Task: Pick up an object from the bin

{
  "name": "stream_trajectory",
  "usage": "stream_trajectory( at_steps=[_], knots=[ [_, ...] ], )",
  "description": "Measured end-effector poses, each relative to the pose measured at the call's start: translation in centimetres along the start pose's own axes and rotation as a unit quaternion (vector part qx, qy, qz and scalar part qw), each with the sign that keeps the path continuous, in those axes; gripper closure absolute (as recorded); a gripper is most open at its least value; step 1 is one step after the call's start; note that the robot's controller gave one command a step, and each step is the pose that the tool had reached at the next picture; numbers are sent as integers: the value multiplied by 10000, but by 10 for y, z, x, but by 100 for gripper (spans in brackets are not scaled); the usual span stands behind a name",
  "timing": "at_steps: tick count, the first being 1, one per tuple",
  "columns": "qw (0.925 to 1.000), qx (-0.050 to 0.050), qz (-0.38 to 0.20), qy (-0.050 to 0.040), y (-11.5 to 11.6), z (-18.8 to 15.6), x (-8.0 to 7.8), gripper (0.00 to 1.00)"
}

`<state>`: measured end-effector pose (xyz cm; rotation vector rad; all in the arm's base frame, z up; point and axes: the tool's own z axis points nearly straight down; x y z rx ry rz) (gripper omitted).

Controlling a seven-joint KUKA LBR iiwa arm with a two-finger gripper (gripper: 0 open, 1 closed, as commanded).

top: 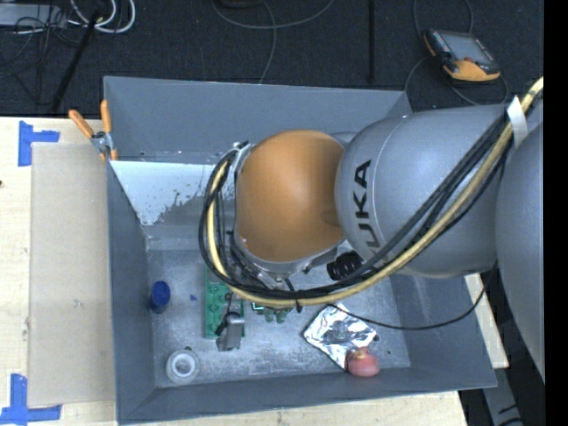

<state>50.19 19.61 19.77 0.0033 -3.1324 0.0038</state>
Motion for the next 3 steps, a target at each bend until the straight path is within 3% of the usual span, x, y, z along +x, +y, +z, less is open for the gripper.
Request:
stream_trajectory(
  at_steps=[1, 2, 3],
  knots=[
    [9906, -14, 1370, -21, -65, 130, -38, 0],
    [9877, -20, 1563, -44, -42, 127, -60, 0],
    [9874, -25, 1580, -27, -41, 124, -60, 100]
  ],
)
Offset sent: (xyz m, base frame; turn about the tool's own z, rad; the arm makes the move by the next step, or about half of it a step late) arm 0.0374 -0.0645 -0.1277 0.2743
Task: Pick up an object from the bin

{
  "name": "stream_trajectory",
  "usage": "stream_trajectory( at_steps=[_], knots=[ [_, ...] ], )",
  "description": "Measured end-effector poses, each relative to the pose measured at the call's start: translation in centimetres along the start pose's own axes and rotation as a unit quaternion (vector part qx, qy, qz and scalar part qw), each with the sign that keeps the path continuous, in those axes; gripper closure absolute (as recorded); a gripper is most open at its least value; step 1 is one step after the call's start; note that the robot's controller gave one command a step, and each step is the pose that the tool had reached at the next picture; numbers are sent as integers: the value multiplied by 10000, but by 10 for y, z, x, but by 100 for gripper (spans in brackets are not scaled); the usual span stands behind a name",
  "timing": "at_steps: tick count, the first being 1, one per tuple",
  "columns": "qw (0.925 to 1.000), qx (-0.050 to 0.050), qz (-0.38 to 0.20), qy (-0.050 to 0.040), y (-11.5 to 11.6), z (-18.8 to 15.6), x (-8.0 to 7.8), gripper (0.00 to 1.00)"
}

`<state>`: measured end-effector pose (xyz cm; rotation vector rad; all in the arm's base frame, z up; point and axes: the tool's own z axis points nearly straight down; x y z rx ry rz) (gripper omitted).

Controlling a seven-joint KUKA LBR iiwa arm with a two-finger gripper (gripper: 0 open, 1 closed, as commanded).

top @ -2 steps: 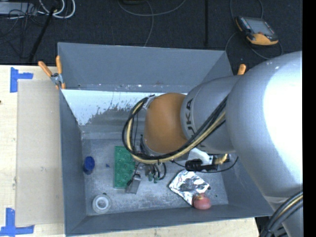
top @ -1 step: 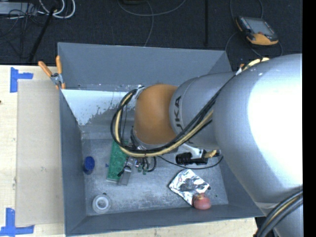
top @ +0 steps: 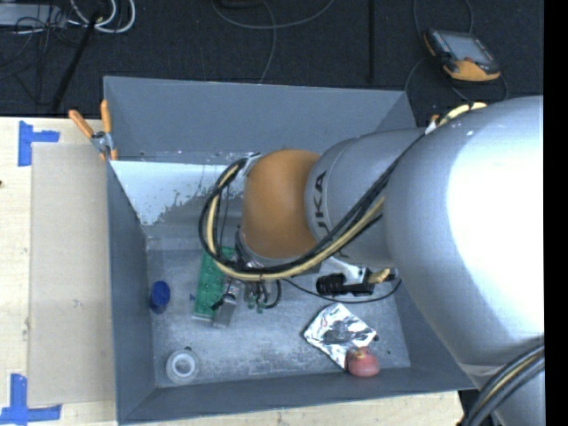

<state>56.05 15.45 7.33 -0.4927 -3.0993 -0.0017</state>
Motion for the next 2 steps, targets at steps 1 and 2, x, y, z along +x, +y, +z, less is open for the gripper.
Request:
stream_trajectory(
  at_steps=[1, 2],
  knots=[
    [10000, -25, 10, -52, 26, -104, -8, 100],
    [10000, -7, -16, -34, 23, -134, -22, 100]
  ],
)
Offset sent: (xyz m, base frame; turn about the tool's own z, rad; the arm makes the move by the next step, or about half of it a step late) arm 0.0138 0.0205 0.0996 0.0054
